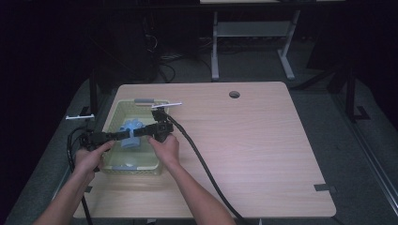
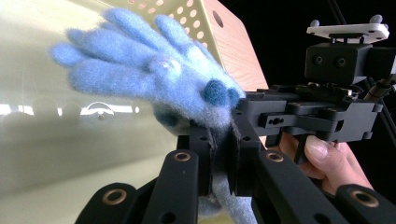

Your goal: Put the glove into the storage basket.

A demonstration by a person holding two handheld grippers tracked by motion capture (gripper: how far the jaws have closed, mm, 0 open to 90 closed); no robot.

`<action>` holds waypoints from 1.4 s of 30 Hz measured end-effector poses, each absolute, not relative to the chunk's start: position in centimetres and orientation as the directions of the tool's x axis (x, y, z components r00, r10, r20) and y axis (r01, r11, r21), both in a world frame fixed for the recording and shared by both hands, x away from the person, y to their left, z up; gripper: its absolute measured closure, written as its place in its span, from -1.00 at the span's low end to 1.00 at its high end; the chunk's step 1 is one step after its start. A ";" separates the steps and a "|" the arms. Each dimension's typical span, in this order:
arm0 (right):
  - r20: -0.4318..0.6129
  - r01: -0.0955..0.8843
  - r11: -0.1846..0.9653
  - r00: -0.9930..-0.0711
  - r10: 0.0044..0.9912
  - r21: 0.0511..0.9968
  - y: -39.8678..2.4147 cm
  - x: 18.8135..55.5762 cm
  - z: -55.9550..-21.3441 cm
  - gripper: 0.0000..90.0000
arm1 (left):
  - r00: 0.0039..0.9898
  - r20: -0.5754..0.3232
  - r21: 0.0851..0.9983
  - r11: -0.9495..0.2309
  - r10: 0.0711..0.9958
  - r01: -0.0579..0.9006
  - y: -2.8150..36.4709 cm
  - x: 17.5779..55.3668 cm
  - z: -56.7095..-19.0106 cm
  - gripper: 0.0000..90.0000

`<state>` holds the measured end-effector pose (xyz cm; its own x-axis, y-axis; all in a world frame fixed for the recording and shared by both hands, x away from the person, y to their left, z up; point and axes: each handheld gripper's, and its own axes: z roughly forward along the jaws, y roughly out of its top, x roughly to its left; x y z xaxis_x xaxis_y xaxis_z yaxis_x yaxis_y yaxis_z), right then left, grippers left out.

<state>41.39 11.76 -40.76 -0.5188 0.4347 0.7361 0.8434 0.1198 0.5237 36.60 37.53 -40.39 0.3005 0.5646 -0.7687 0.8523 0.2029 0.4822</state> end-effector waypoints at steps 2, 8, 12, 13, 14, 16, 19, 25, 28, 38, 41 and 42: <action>0.725 0.838 0.126 -0.527 0.444 0.532 11.8 41.3 -40.8 0.69 | 0.300 -0.766 0.481 0.197 0.568 0.854 37.5 36.6 -40.5 0.83; 0.719 0.843 0.137 -0.519 0.462 0.520 11.7 41.3 -40.8 0.61 | 0.298 -0.763 0.479 0.193 0.574 0.856 37.6 36.6 -40.5 0.83; 0.717 0.842 0.141 -0.521 0.464 0.520 11.7 41.4 -41.0 0.61 | 0.295 -0.757 0.479 0.189 0.583 0.857 37.5 36.6 -40.6 0.83; 0.713 0.842 0.144 -0.521 0.469 0.520 11.6 41.4 -41.1 0.61 | 0.293 -0.756 0.479 0.189 0.585 0.857 37.5 36.7 -40.6 0.83; 0.711 0.841 0.145 -0.521 0.471 0.521 11.6 41.4 -41.1 0.61 | 0.294 -0.755 0.477 0.184 0.586 0.859 37.4 36.7 -40.6 0.83; 0.706 0.840 0.146 -0.522 0.479 0.522 11.6 41.4 -41.0 0.61 | 0.294 -0.752 0.476 0.177 0.590 0.861 37.4 36.8 -40.7 0.83; 0.682 0.832 0.150 -0.529 0.505 0.535 11.3 41.4 -40.9 0.58 | 0.288 -0.739 0.472 0.164 0.610 0.866 37.2 36.9 -40.8 0.84; 0.651 0.824 0.136 -0.525 0.549 0.550 10.4 41.3 -40.5 0.54 | 0.256 -0.635 0.439 0.068 0.729 0.896 36.1 37.6 -41.3 0.83; 0.651 0.816 0.133 -0.536 0.538 0.562 10.0 41.2 -40.3 0.55 | 0.248 -0.584 0.418 0.025 0.773 0.908 35.6 37.9 -41.3 0.83; 0.669 0.805 0.098 -0.547 0.503 0.585 8.3 40.6 -39.2 0.54 | 0.226 -0.466 0.326 -0.071 0.855 0.943 34.0 39.1 -41.8 0.76; 0.667 0.796 0.087 -0.556 0.496 0.600 7.6 40.5 -38.7 0.53 | 0.212 -0.454 0.315 -0.067 0.866 0.947 33.7 39.3 -41.9 0.71; 0.665 0.791 0.083 -0.561 0.493 0.606 7.4 40.4 -38.6 0.53 | 0.186 -0.452 0.300 -0.047 0.873 0.953 33.6 39.5 -42.0 0.69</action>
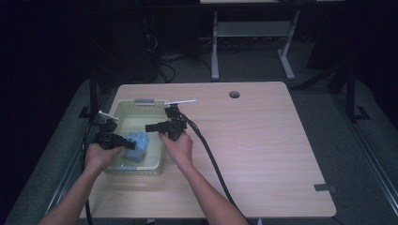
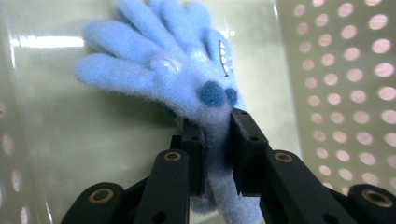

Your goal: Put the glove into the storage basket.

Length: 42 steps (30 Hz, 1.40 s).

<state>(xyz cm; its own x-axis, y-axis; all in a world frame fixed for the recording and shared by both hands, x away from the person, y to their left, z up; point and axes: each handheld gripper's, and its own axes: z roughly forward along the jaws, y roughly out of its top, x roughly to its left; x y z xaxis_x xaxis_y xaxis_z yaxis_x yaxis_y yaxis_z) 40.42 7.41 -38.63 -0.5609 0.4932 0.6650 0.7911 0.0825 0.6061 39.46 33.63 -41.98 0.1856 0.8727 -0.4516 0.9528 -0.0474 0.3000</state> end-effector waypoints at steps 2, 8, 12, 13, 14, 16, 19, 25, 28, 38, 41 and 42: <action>0.663 0.784 0.070 -0.565 0.491 0.617 6.8 40.2 -38.3 0.53 | 0.191 -0.434 0.290 -0.064 0.880 0.955 33.8 39.6 -42.0 0.58; 0.666 0.779 0.051 -0.566 0.486 0.625 5.5 40.0 -37.9 0.53 | 0.165 -0.413 0.285 -0.045 0.895 0.957 33.9 39.8 -42.1 0.26; 0.678 0.787 0.043 -0.557 0.479 0.616 4.6 39.9 -38.2 0.51 | 0.158 -0.419 0.303 -0.026 0.894 0.953 34.1 39.7 -41.8 0.18; 0.682 0.791 0.043 -0.552 0.480 0.610 4.4 39.9 -38.3 0.50 | 0.159 -0.430 0.318 -0.016 0.889 0.948 34.3 39.7 -41.4 0.18; 0.681 0.791 0.045 -0.553 0.480 0.610 4.3 39.9 -38.3 0.49 | 0.159 -0.430 0.327 -0.010 0.889 0.945 34.3 39.7 -41.2 0.18; 0.677 0.791 0.054 -0.555 0.483 0.610 4.1 39.8 -38.5 0.48 | 0.163 -0.430 0.342 -0.006 0.888 0.940 34.2 39.7 -40.8 0.18; 0.678 0.791 0.049 -0.553 0.484 0.610 3.6 39.8 -38.6 0.46 | 0.156 -0.430 0.361 0.011 0.889 0.933 34.3 39.7 -40.3 0.16; 0.685 0.798 0.032 -0.536 0.492 0.602 2.4 39.7 -38.8 0.43 | 0.174 -0.424 0.398 0.010 0.889 0.918 34.6 39.7 -39.4 0.15; 0.688 0.799 0.023 -0.531 0.496 0.600 1.8 39.6 -38.9 0.41 | 0.165 -0.432 0.401 0.025 0.887 0.916 34.7 39.6 -39.1 0.09; 0.674 0.793 0.027 -0.534 0.510 0.608 0.0 39.4 -38.9 0.32 | 0.196 -0.528 0.445 0.073 0.826 0.893 35.3 39.3 -38.0 0.00; 0.676 0.794 0.017 -0.529 0.513 0.608 -0.7 39.4 -38.8 0.30 | 0.224 -0.536 0.472 0.070 0.814 0.879 35.0 39.1 -37.4 -0.06; 0.676 0.793 0.014 -0.528 0.514 0.609 -1.0 39.4 -38.7 0.28 | 0.232 -0.535 0.478 0.064 0.812 0.876 34.9 39.1 -37.3 -0.06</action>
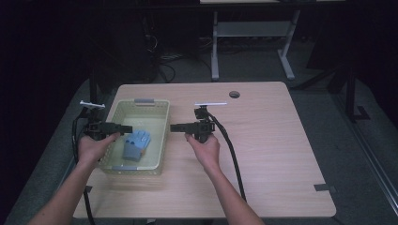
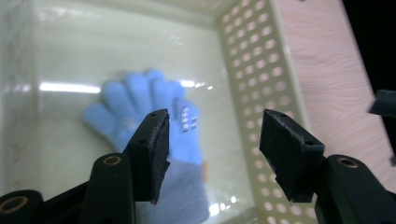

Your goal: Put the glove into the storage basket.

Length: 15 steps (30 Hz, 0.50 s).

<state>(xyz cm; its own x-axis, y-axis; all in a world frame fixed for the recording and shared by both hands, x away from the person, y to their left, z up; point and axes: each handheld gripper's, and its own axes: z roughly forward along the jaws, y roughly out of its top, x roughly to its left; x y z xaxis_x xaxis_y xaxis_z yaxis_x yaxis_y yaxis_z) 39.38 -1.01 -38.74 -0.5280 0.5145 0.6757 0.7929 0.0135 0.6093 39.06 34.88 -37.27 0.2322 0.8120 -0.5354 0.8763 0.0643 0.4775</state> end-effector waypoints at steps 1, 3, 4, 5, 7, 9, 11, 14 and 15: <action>0.675 0.792 0.009 -0.526 0.517 0.610 -1.2 39.4 -38.7 0.24 | 0.239 -0.534 0.486 0.062 0.811 0.872 34.5 38.9 -37.1 -0.07; 0.681 0.797 -0.001 -0.515 0.521 0.604 -1.6 39.5 -38.8 0.18 | 0.253 -0.541 0.496 0.061 0.802 0.866 34.0 38.8 -37.0 -0.08; 0.679 0.797 -0.001 -0.514 0.524 0.604 -1.8 39.5 -38.8 0.17 | 0.264 -0.542 0.497 0.050 0.798 0.866 33.8 38.7 -36.9 -0.08; 0.676 0.796 -0.001 -0.513 0.529 0.605 -2.0 39.5 -38.8 0.15 | 0.270 -0.548 0.499 0.050 0.792 0.865 33.5 38.7 -36.9 -0.09; 0.680 0.798 -0.010 -0.506 0.531 0.602 -2.4 39.5 -38.8 0.12 | 0.279 -0.555 0.505 0.052 0.784 0.862 33.0 38.6 -36.8 -0.10; 0.682 0.798 -0.018 -0.503 0.531 0.602 -2.8 39.5 -38.8 0.08 | 0.288 -0.552 0.509 0.043 0.782 0.860 32.5 38.6 -36.6 -0.12; 0.686 0.799 -0.027 -0.497 0.531 0.600 -3.2 39.5 -38.8 0.06 | 0.303 -0.550 0.513 0.028 0.778 0.858 32.1 38.5 -36.4 -0.15; 0.690 0.800 -0.038 -0.492 0.532 0.599 -3.9 39.4 -38.9 0.05 | 0.319 -0.557 0.523 0.025 0.767 0.852 31.5 38.5 -36.2 -0.19; 0.690 0.799 -0.040 -0.491 0.532 0.600 -4.2 39.4 -39.0 0.04 | 0.329 -0.554 0.529 0.018 0.765 0.848 31.4 38.5 -36.2 -0.20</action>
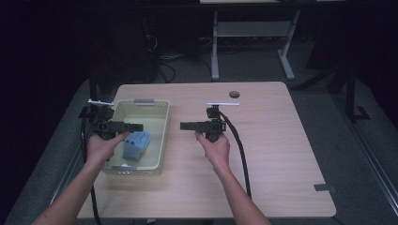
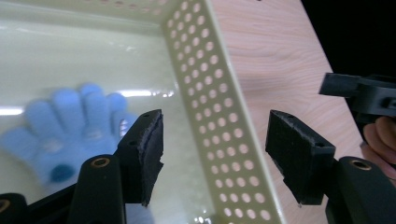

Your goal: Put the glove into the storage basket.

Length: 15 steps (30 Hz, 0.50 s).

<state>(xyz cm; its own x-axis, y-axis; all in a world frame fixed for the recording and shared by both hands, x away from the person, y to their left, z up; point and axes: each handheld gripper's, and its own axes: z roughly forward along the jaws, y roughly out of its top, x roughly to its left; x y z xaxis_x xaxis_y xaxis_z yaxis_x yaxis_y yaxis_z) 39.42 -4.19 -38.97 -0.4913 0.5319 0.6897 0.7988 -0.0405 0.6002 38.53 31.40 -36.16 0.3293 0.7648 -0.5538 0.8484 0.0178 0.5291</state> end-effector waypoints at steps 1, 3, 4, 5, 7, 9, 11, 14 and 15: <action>0.688 0.798 -0.043 -0.491 0.534 0.602 -4.5 39.4 -39.0 0.03 | 0.328 -0.559 0.528 0.022 0.761 0.849 31.2 38.5 -36.1 -0.22; 0.690 0.799 -0.048 -0.486 0.537 0.600 -5.0 39.3 -39.1 0.02 | 0.344 -0.551 0.538 0.009 0.761 0.843 30.8 38.5 -36.0 -0.23; 0.690 0.798 -0.053 -0.484 0.539 0.601 -5.3 39.3 -39.1 0.01 | 0.346 -0.552 0.541 0.011 0.759 0.841 30.6 38.5 -36.0 -0.24; 0.690 0.797 -0.058 -0.481 0.541 0.601 -5.6 39.2 -39.1 0.01 | 0.355 -0.550 0.547 0.006 0.756 0.837 30.4 38.4 -35.9 -0.24; 0.695 0.800 -0.066 -0.473 0.541 0.596 -6.2 39.2 -39.2 -0.01 | 0.366 -0.551 0.553 0.000 0.750 0.833 29.9 38.4 -35.8 -0.24; 0.692 0.796 -0.071 -0.473 0.546 0.601 -6.7 39.1 -39.1 -0.02 | 0.377 -0.556 0.558 -0.004 0.741 0.830 29.5 38.4 -35.7 -0.24; 0.691 0.792 -0.079 -0.474 0.547 0.606 -7.2 39.0 -39.0 -0.03 | 0.384 -0.558 0.561 -0.007 0.735 0.828 29.0 38.4 -35.8 -0.26; 0.691 0.791 -0.090 -0.467 0.551 0.606 -7.9 38.9 -39.0 -0.04 | 0.393 -0.563 0.564 -0.009 0.727 0.826 28.5 38.5 -35.8 -0.28; 0.690 0.789 -0.092 -0.467 0.553 0.607 -8.1 38.9 -39.0 -0.05 | 0.392 -0.565 0.562 -0.009 0.726 0.827 28.4 38.5 -35.8 -0.29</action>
<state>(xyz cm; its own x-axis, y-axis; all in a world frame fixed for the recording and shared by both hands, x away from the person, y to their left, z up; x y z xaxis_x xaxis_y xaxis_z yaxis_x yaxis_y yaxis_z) 38.93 -8.07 -38.99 -0.4665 0.5531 0.6902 0.7890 -0.0925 0.6074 38.47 28.38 -35.83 0.3920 0.7259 -0.5651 0.8268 -0.0087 0.5624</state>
